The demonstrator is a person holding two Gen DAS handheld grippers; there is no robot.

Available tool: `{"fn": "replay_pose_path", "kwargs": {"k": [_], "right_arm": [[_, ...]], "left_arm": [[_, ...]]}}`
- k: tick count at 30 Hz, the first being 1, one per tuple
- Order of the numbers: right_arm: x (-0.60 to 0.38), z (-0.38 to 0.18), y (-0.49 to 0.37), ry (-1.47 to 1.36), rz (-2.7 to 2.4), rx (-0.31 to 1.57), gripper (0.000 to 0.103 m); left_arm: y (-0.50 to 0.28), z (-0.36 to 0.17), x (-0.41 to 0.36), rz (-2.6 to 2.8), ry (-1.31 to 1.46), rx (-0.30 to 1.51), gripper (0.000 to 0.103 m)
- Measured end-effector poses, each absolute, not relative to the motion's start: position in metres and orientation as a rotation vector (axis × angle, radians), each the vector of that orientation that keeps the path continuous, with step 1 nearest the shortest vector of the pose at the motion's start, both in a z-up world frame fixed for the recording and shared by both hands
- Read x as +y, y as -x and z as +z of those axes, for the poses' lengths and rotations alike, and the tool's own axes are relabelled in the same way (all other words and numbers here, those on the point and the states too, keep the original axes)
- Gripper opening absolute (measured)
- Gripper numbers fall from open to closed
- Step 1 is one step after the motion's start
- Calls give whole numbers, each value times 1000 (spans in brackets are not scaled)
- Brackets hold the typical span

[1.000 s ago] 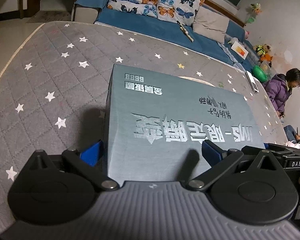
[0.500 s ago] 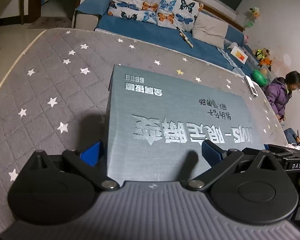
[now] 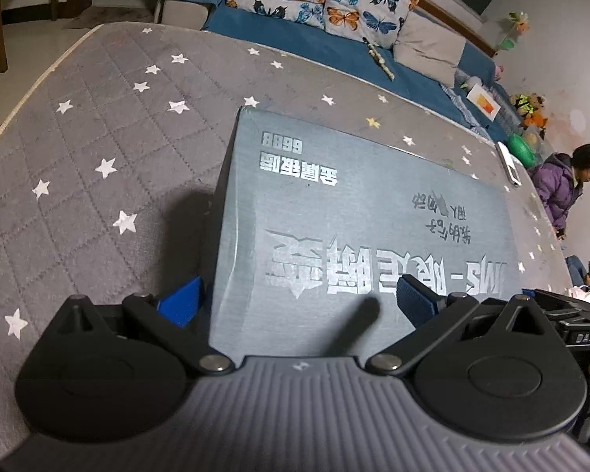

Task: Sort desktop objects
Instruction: 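Lower the lidded box onto the table beside the cooker with both grippers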

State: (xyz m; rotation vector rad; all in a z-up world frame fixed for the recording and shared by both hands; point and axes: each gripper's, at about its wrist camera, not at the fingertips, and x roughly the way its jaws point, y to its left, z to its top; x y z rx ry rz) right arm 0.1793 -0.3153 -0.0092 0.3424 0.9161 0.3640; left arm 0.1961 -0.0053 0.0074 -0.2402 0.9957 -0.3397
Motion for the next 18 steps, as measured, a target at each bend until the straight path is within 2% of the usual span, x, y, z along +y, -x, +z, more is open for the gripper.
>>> {"fn": "replay_pose_path", "kwargs": {"k": [18], "right_arm": [[-313, -25, -185, -337, 329, 948, 103]], "left_arm": [[-207, -14, -4, -330, 245, 1037, 103]]}}
